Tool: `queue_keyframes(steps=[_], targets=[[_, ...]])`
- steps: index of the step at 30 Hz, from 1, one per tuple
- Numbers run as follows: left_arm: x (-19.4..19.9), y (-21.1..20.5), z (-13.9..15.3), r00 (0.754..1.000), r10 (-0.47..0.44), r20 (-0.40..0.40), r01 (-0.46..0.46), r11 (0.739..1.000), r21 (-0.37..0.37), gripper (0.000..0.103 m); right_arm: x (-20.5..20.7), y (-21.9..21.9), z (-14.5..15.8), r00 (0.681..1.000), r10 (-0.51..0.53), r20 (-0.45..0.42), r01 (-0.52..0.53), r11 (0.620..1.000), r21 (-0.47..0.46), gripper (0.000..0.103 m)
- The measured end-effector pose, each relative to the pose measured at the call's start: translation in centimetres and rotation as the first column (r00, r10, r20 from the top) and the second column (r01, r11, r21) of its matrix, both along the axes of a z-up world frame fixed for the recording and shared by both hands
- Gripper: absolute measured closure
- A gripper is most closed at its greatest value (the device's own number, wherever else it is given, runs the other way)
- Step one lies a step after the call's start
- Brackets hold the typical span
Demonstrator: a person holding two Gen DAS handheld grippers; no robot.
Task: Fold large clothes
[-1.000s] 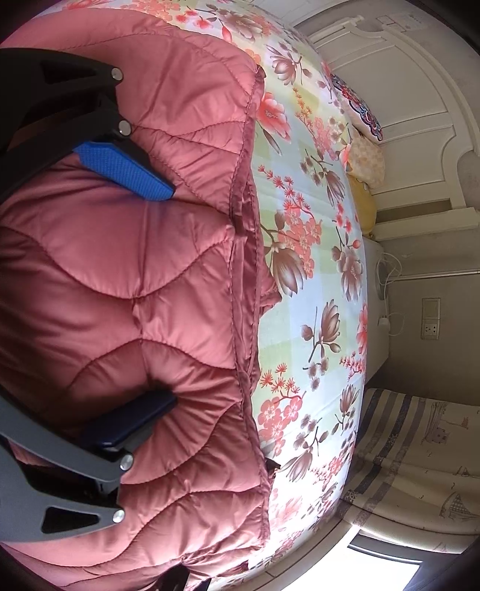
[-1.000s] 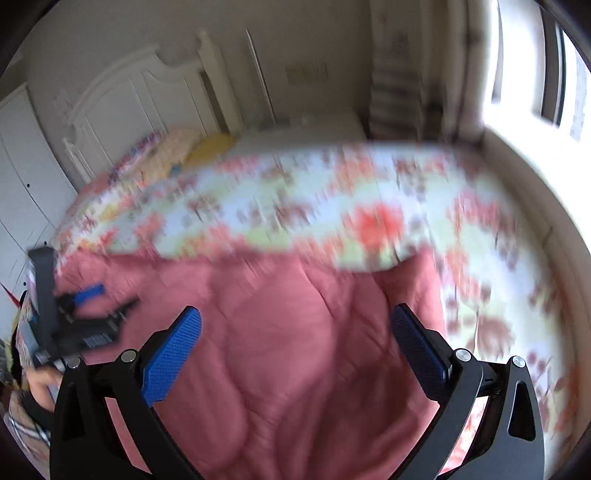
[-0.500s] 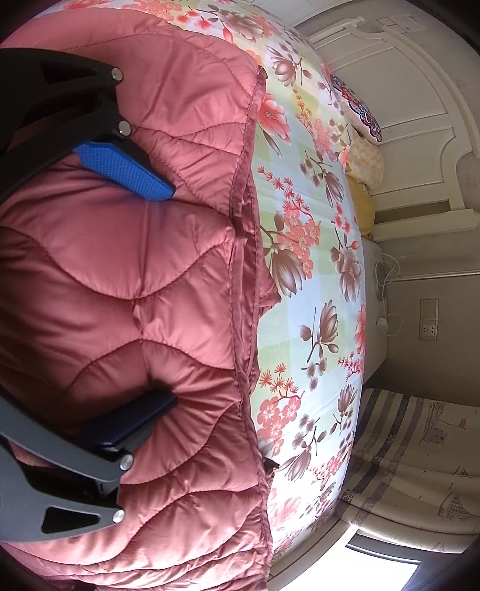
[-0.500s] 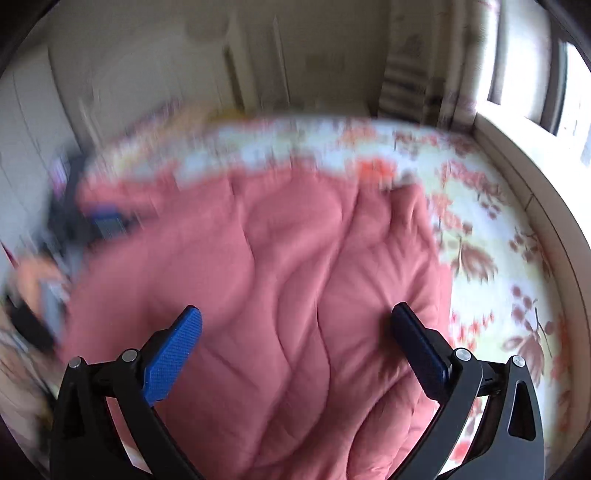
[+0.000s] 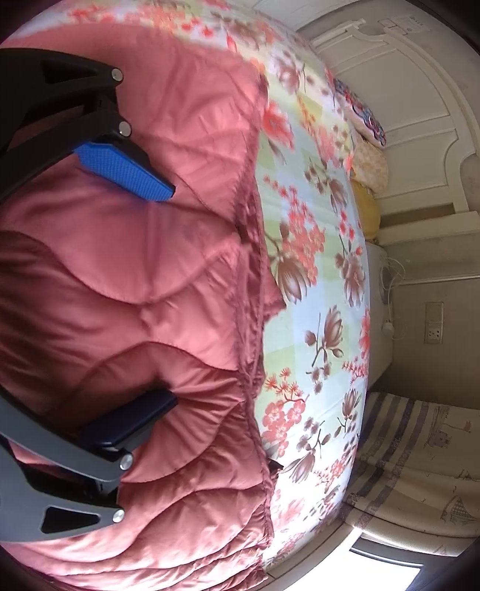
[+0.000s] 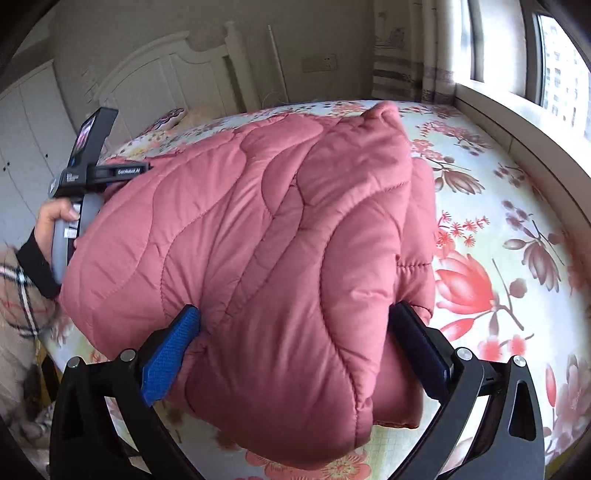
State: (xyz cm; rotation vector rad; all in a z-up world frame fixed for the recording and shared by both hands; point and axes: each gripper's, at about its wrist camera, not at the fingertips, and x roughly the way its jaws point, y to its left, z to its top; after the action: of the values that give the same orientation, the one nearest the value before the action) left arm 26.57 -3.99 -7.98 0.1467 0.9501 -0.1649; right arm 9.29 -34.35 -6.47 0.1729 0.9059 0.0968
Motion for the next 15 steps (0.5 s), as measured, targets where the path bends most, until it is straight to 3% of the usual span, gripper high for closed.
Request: queue_keyframes(steps=[4, 7, 11, 13, 15], targets=[[-4.6, 3.9, 3.6, 0.991, -0.026, 0.132, 0.031, 0.999, -0.041, 0.002, -0.8, 2.1, 2.4, 0.999, -0.016, 0.035, 0.021, 0.988, -0.15, 0.005], [-7.2, 8.1, 3.8, 0.984, 0.041, 0.172, -0.039, 0.999, -0.011, 0.002, -2.0, 2.5, 4.3, 0.995, -0.001, 0.104, 0.013, 0.994, -0.108, 0.005], [-7.6, 12.2, 1.0, 0.983, 0.096, 0.157, -0.099, 0.995, 0.009, 0.002, -1.7, 4.8, 6.1, 0.983, 0.025, 0.183, -0.01, 0.997, -0.083, 0.005], [-7.6, 13.5, 0.4, 0.984, 0.099, 0.149, -0.091, 0.994, -0.063, 0.002, 0.0, 6.2, 5.1, 0.989, 0.038, 0.141, -0.02, 0.992, -0.122, 0.005], [-7.3, 13.4, 0.2, 0.986, 0.095, 0.134, -0.088, 0.994, -0.059, 0.002, 2.3, 6.9, 2.2, 1.0, -0.003, 0.019, 0.007, 0.979, -0.202, 0.005]])
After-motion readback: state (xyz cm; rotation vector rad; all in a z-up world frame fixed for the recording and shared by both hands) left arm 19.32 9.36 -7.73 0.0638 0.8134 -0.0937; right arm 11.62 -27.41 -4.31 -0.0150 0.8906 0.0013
